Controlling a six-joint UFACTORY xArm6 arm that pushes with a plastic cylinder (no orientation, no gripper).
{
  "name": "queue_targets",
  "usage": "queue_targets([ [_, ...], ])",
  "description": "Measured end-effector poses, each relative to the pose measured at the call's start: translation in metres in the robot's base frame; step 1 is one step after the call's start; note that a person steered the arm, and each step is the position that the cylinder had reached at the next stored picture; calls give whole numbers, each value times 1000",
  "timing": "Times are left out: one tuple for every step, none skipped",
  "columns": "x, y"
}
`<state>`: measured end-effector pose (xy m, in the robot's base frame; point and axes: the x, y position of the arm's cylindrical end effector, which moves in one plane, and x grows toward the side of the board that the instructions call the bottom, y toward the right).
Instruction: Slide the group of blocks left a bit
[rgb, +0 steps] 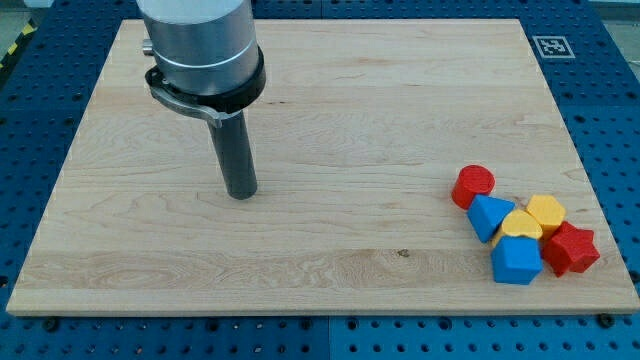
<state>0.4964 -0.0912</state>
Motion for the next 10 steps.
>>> queue_targets([
  [2,0],
  [2,0],
  [10,7],
  [23,28],
  [-43,55],
  [-104,117],
  [-112,210],
  [-88,310],
  [-18,401],
  [44,435],
])
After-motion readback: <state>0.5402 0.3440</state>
